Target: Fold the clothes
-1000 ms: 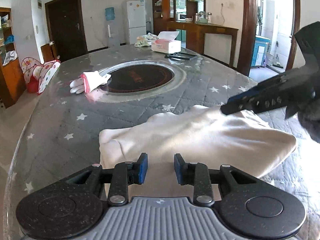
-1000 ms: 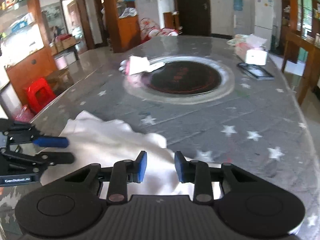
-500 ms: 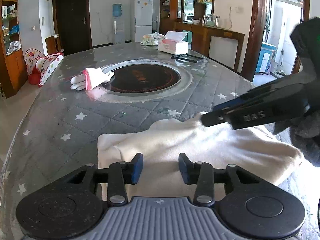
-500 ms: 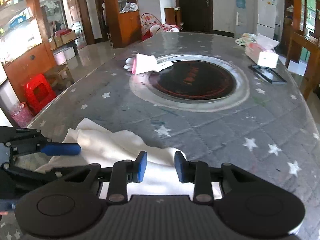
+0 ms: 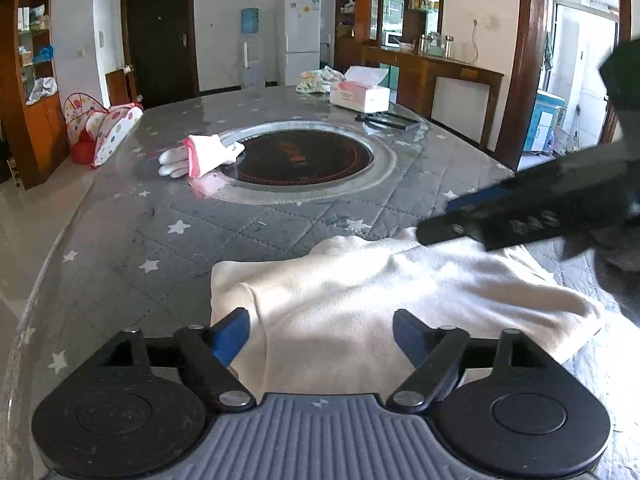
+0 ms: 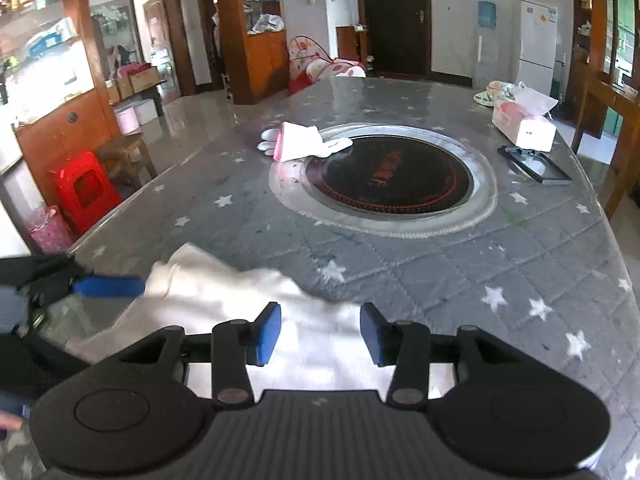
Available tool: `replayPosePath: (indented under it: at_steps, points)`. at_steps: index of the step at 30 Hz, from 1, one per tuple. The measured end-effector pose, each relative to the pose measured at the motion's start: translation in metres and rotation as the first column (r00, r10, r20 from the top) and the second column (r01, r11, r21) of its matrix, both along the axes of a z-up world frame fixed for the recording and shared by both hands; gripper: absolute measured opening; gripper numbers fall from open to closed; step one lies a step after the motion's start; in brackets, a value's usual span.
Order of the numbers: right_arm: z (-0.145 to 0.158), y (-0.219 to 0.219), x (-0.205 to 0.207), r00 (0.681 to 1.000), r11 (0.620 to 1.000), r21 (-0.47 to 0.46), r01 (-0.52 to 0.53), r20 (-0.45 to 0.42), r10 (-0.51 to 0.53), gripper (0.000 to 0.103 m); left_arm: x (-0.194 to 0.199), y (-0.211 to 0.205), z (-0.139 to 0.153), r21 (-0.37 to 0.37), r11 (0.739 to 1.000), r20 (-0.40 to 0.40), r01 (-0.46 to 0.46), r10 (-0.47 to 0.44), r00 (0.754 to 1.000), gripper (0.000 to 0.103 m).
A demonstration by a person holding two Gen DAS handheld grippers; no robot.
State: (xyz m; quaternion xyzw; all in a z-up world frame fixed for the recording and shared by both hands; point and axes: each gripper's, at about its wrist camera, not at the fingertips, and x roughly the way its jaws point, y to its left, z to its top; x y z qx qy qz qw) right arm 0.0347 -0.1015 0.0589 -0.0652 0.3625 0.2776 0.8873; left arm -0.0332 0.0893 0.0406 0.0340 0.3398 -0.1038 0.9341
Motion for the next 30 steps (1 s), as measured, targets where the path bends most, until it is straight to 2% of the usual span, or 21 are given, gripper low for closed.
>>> replayPosePath:
  at_steps: [9,12,18,25,28,30]
  points:
    - [0.006,-0.031,-0.078,0.997,0.998,0.019,-0.068,0.039,0.067,0.045,-0.038,-0.018,0.006,0.066,0.998,0.064,0.015,-0.019,0.998,0.087]
    - [0.001,-0.037,-0.091,0.997,0.997,0.023,-0.069,0.039,0.068,0.045,-0.044,-0.023,0.003,0.07,0.997,0.066,0.02,-0.025,0.997,0.093]
    - [-0.025,-0.045,-0.094,1.0,0.999,0.017,-0.031,-0.003,0.031,0.045,-0.039,-0.022,-0.01,0.036,0.999,0.019,-0.016,0.015,1.0,0.099]
    - [-0.034,-0.05,-0.099,0.999,0.998,0.048,-0.031,0.043,0.029,0.048,-0.035,-0.014,-0.022,-0.003,0.999,-0.018,-0.048,0.048,0.999,0.103]
    - [-0.033,-0.053,-0.1,0.999,0.997,0.069,-0.036,0.041,0.033,0.052,-0.037,-0.011,-0.019,-0.019,0.998,-0.014,-0.056,0.056,0.998,0.103]
    - [-0.032,-0.053,-0.101,0.998,0.996,0.082,-0.043,0.042,0.04,0.059,-0.039,-0.009,-0.016,-0.028,0.997,-0.002,-0.07,0.07,0.998,0.103]
